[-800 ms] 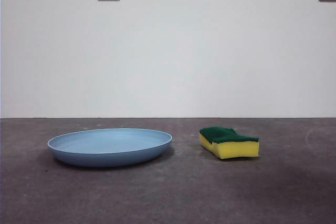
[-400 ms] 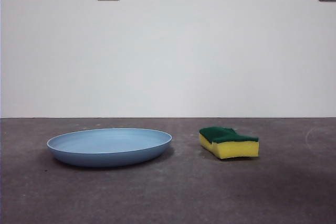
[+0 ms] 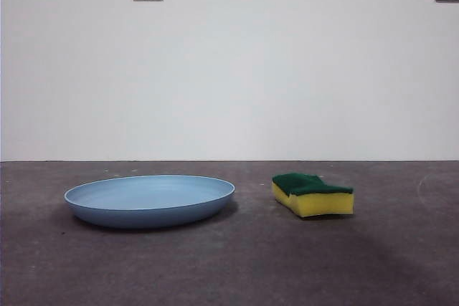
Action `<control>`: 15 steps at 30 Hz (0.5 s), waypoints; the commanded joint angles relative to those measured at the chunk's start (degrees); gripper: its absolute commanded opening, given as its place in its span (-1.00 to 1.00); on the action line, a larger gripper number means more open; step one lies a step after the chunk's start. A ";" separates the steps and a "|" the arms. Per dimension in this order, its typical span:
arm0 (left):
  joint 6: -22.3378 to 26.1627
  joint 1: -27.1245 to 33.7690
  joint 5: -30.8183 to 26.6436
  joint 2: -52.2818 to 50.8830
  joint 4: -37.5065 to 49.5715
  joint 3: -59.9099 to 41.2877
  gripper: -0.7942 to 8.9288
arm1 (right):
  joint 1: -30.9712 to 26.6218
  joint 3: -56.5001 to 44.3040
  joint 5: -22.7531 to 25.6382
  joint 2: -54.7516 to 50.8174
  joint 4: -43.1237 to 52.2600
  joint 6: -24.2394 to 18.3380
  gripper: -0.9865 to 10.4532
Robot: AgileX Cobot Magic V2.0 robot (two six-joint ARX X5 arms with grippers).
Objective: Pick up the plate,pick up the cloth,clean the plate with the cloth
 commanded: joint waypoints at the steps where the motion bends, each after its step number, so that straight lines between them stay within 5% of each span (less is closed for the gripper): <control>1: 0.24 0.13 -0.07 5.75 -0.04 3.41 -0.85 | 0.09 5.25 -4.61 5.73 -0.20 -0.07 -0.85; 9: 5.22 0.02 4.35 24.26 -2.73 14.62 -0.85 | 0.09 19.67 -15.91 22.88 -7.56 -4.24 -0.85; 15: 5.27 0.02 15.63 36.13 -3.82 20.17 -0.84 | 0.11 26.82 -16.26 32.20 -14.95 -9.11 -0.82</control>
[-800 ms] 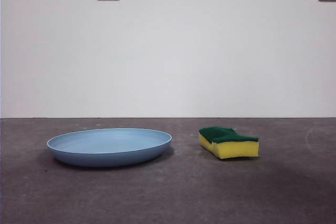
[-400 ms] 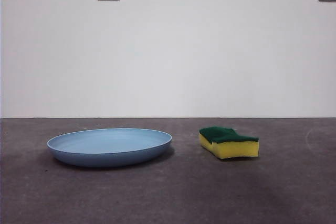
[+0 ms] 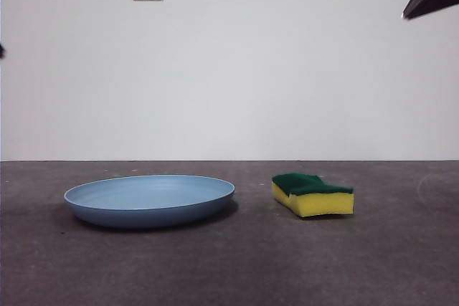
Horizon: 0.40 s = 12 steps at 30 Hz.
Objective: Pick up the plate,pick up the cloth,clean the plate with the cloth
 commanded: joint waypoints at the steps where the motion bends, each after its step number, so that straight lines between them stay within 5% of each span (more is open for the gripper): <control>1: 0.96 0.04 5.33 4.26 0.37 1.40 -0.82 | 0.11 1.79 -0.11 2.95 -0.87 -3.17 -0.79; 6: -5.68 0.02 6.05 9.53 4.39 2.54 0.05 | 0.09 2.49 0.04 4.81 -0.55 -3.17 -0.14; 12: -6.21 -1.97 6.01 17.07 4.87 7.89 0.06 | 0.11 2.49 0.11 4.90 -0.11 -3.13 -0.03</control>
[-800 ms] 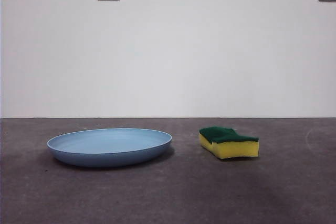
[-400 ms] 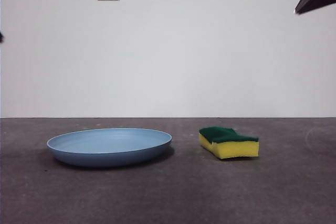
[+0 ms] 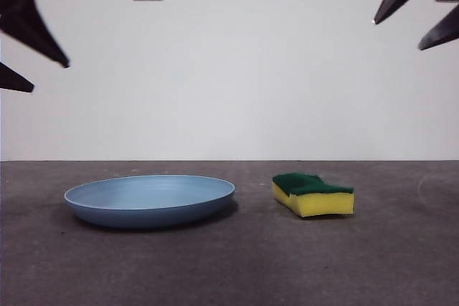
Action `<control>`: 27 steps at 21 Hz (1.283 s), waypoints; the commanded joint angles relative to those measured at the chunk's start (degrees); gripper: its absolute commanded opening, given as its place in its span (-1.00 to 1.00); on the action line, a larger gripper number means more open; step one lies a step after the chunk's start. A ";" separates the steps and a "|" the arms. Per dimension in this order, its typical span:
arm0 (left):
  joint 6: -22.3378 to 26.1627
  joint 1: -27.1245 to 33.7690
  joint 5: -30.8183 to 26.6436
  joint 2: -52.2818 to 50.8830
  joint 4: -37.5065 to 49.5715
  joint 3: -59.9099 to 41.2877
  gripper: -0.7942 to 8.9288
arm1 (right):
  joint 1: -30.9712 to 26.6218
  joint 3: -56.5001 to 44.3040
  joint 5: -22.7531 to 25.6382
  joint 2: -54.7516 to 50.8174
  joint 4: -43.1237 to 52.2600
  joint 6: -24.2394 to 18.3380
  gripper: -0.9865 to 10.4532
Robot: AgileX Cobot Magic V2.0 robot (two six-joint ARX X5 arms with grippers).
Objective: Pick up the plate,pick up the cloth,clean the plate with the cloth
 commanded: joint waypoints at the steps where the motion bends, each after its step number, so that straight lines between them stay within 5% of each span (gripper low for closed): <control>1: 1.38 -1.03 0.13 4.68 -3.80 5.79 0.06 | 0.11 0.15 0.04 0.24 0.70 -0.66 -0.03; 8: 11.76 -5.77 -10.99 22.56 -25.00 26.75 0.06 | 0.11 0.15 -0.11 0.24 0.66 -0.66 -0.06; 24: 11.63 -8.35 -14.93 45.46 -19.56 27.71 0.05 | 0.87 0.15 -0.07 0.24 -0.68 -0.48 -0.06; 25: 11.63 -8.41 -14.91 45.48 -19.65 27.71 -0.08 | 0.85 0.15 -0.02 0.24 -0.85 -0.48 -0.06; 27: 11.69 -8.94 -14.86 45.48 -19.71 27.71 -0.71 | 0.85 0.15 -0.02 0.24 -0.94 -0.48 -0.06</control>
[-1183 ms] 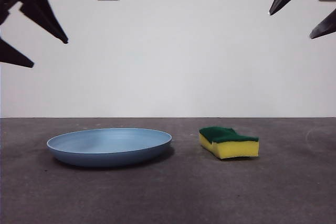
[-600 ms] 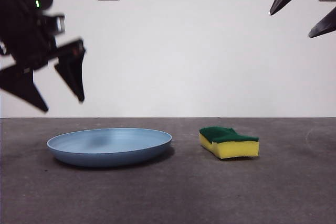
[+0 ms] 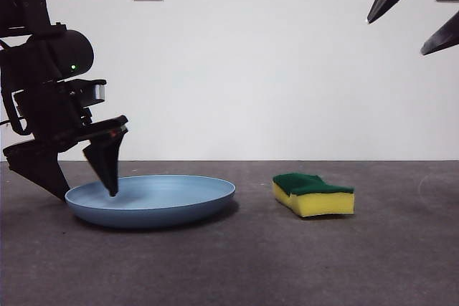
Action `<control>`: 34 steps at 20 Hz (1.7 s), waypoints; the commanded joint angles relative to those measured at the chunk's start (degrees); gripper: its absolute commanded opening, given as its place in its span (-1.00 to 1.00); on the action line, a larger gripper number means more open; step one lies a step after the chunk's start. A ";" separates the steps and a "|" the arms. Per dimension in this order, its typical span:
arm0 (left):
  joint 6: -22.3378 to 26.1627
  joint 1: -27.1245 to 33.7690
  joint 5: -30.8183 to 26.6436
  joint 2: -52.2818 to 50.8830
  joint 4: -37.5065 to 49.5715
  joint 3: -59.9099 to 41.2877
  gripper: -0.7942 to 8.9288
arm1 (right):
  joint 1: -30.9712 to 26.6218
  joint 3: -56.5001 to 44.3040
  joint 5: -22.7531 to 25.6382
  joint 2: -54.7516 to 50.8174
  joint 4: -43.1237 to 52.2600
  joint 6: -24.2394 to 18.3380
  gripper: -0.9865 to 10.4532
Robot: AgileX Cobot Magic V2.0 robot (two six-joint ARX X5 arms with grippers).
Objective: Pick up the plate,pick up the cloth,clean the plate with the cloth
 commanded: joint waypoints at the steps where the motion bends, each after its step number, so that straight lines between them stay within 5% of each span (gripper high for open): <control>1: 0.28 -0.79 0.79 1.64 -0.48 -0.76 -0.84 | 0.17 0.13 0.02 0.20 0.04 -0.48 -0.06; 18: 1.79 -3.43 -2.05 -11.63 -5.68 -0.76 -0.85 | 4.98 3.45 0.42 3.61 -0.61 -2.23 -0.06; 24: 2.21 -3.43 -2.12 -20.41 -8.55 -0.76 -0.85 | 12.15 13.60 10.78 16.63 -6.49 -5.11 -0.07; 34: 2.86 -4.98 -2.14 -23.39 -12.85 -0.76 -0.85 | 15.17 17.18 13.70 39.63 -2.03 -6.05 -0.18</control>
